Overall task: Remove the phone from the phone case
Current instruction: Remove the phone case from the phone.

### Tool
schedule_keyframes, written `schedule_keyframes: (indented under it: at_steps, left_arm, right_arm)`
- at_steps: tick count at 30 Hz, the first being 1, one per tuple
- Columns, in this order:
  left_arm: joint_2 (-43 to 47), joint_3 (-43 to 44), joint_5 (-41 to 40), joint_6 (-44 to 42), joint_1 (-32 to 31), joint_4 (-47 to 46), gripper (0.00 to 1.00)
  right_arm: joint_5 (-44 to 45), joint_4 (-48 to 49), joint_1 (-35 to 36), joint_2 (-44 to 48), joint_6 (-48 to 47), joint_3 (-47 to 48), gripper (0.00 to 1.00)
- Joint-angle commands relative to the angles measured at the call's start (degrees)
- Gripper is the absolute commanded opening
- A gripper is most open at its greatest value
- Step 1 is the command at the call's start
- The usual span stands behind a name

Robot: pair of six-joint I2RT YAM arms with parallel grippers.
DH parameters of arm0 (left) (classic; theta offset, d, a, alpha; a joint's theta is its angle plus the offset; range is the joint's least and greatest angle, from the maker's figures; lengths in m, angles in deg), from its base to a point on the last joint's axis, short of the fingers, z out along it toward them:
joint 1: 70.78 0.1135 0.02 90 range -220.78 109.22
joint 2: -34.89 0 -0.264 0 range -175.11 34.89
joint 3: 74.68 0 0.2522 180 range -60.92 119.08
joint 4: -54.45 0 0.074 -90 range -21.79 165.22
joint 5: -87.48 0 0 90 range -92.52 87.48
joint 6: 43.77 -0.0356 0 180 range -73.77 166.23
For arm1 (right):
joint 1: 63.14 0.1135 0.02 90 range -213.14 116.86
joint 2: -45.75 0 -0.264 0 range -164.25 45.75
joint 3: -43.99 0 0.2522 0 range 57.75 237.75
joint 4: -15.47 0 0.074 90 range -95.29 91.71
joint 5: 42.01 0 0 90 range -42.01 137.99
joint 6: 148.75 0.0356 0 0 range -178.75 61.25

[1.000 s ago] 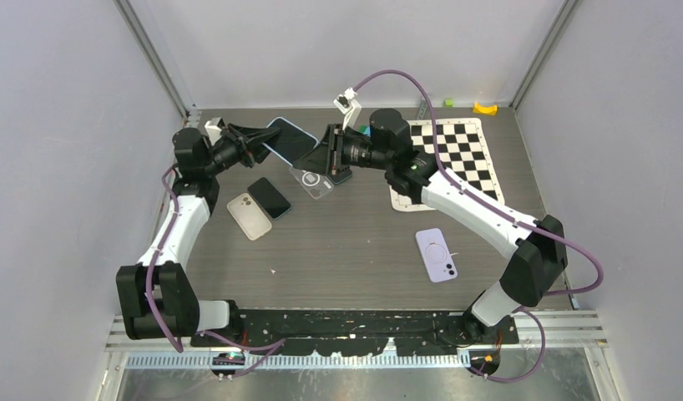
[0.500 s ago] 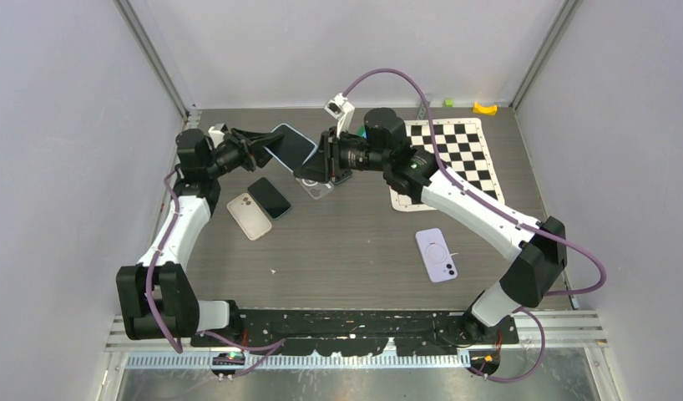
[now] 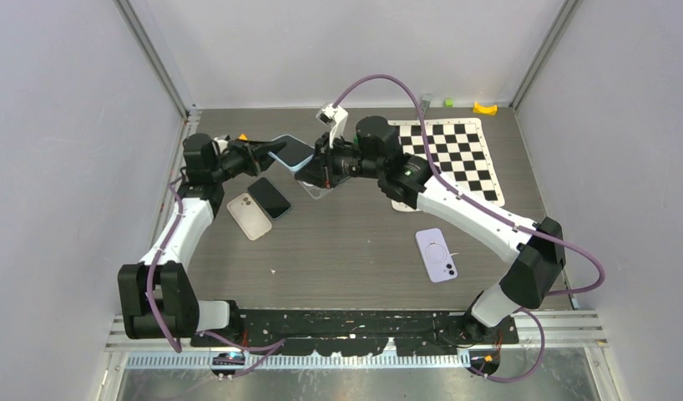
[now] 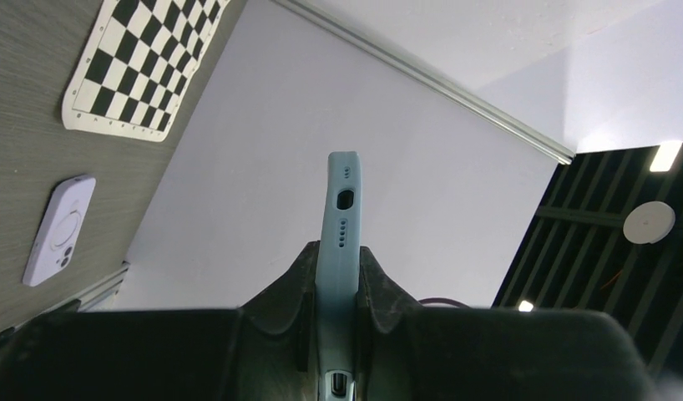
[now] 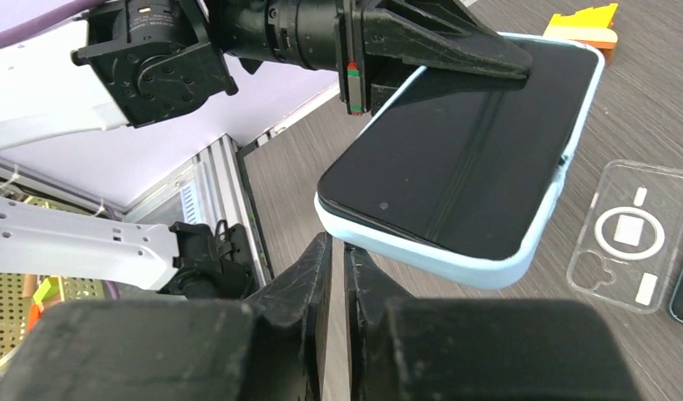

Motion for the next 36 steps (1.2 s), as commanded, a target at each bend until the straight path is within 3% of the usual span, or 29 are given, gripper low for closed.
schedule_keyframes:
  at_steps: [1,6,10,12,16,20,25,36]
  left_arm:
    - [1.51,-0.54,-1.34,3.19,-0.05,-12.77,0.00]
    - [-0.23,-0.15,-3.02,4.94,0.74,-23.53,0.00]
    - [-0.69,1.82,-4.46,2.94,0.79,-28.31,0.00]
    - [-0.24,2.74,-5.15,1.55,0.79,-29.21,0.00]
    - [0.30,3.25,-6.77,1.07,0.76,-32.87,0.00]
    - [0.42,3.53,-7.49,1.95,0.74,-36.97,0.00]
    - [1.31,3.03,-8.51,2.04,0.74,-37.84,0.00]
    - [2.47,2.44,-9.04,3.23,0.76,-38.78,0.00]
  right_arm:
    - [2.73,6.39,-0.65,3.70,4.10,-2.83,0.22]
    - [2.07,14.18,-3.53,9.66,11.56,-11.52,0.59]
    - [1.43,20.39,-7.10,13.12,20.76,-16.63,0.75]
    - [1.88,24.98,-9.44,13.76,31.64,-18.47,0.77]
    - [2.32,32.47,-11.27,12.62,42.62,-18.27,0.77]
    - [3.16,28.99,-11.41,9.96,46.57,-13.82,0.74]
    - [0.87,27.86,-11.33,5.80,50.14,-9.41,0.63]
    - [-0.88,27.85,-10.89,3.12,52.65,-6.96,0.62]
